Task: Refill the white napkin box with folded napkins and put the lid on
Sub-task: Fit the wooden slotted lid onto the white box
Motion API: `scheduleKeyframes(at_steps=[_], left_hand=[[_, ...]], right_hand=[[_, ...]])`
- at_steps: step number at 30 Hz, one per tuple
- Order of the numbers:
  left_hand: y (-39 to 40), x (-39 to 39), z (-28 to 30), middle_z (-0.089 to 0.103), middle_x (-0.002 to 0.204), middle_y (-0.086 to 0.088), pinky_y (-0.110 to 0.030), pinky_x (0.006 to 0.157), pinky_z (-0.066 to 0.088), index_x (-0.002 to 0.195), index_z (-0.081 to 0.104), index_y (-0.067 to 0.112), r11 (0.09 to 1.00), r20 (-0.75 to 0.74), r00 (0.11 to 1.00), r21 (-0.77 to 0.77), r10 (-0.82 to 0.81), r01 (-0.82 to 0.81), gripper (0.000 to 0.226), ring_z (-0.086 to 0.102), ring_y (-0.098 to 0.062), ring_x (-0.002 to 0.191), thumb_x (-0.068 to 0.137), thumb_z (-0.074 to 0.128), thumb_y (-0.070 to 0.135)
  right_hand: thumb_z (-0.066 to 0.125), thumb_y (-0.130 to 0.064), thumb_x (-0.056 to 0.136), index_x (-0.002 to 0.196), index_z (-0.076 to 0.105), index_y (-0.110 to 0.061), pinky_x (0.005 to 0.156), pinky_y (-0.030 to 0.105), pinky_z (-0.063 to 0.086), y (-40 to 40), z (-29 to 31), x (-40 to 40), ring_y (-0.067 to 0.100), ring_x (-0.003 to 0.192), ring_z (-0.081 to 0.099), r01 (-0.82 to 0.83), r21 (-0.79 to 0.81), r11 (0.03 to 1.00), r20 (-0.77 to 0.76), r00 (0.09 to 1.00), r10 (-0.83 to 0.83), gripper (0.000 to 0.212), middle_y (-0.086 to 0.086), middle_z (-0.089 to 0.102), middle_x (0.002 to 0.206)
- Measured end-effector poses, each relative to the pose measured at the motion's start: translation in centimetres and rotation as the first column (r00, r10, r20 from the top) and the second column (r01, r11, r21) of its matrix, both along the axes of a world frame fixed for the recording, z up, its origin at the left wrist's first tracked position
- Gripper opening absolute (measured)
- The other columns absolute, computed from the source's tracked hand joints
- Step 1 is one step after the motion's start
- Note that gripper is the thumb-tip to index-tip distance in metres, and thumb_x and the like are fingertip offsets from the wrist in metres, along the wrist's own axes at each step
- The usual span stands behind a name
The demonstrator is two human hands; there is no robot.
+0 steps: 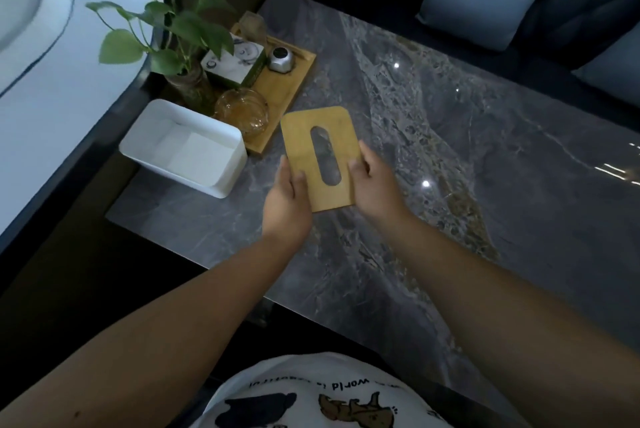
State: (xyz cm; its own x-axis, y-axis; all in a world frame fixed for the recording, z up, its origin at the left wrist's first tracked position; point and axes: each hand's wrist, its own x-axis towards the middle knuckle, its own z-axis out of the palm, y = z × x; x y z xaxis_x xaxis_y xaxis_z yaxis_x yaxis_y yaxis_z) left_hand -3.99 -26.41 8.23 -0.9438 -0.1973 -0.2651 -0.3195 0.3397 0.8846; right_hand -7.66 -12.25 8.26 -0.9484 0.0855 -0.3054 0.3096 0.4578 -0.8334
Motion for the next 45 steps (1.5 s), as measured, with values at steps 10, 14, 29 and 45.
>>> scheduleKeyframes(at_steps=[10,14,29,45], left_hand=[[-7.6,2.2,5.1,0.064,0.097,0.026,-0.013,0.064,0.047,0.147,0.022,0.043,0.954,-0.079,0.956,0.13,0.281,-0.27,0.046,0.061,0.009,0.081,0.103,0.032,0.036],[-10.8,3.1,4.9,0.069,0.089,0.009,-0.037,0.06,0.05,0.144,0.021,0.048,0.953,-0.015,0.959,0.119,0.282,-0.278,0.047,0.061,-0.007,0.064,0.101,0.034,0.035],[-16.3,0.9,1.1,0.069,0.081,0.004,-0.02,0.045,0.044,0.145,0.017,0.045,0.926,0.182,0.945,0.216,0.272,-0.308,0.056,0.054,-0.003,0.054,0.1,0.043,0.028],[-16.7,-1.6,-0.9,0.072,0.077,0.003,-0.028,0.05,0.047,0.153,0.007,0.026,0.923,0.241,0.926,0.184,0.29,-0.337,0.067,0.057,-0.006,0.055,0.097,0.044,0.02]], right_hand=[[0.049,-0.037,0.096,0.142,0.043,-0.024,0.106,0.028,0.036,-9.0,5.3,-3.3,0.012,0.131,0.044,-0.306,-0.011,0.952,-0.151,0.941,0.301,0.048,0.0,0.048,0.145],[0.051,-0.042,0.094,0.141,0.043,-0.027,0.102,0.026,0.035,-12.6,4.7,-4.2,0.013,0.133,0.042,-0.405,0.037,0.914,-0.111,0.907,0.406,0.05,-0.001,0.047,0.146],[0.046,-0.047,0.095,0.144,0.036,-0.035,0.105,0.041,0.041,-19.2,0.5,-11.5,0.024,0.133,0.043,-0.676,0.358,0.644,0.078,0.709,0.701,0.051,0.001,0.045,0.147],[0.044,-0.041,0.098,0.144,0.039,-0.028,0.1,0.039,0.042,-20.5,-0.9,-13.3,0.027,0.129,0.047,-0.656,0.481,0.582,0.031,0.676,0.737,0.048,0.007,0.051,0.142]])
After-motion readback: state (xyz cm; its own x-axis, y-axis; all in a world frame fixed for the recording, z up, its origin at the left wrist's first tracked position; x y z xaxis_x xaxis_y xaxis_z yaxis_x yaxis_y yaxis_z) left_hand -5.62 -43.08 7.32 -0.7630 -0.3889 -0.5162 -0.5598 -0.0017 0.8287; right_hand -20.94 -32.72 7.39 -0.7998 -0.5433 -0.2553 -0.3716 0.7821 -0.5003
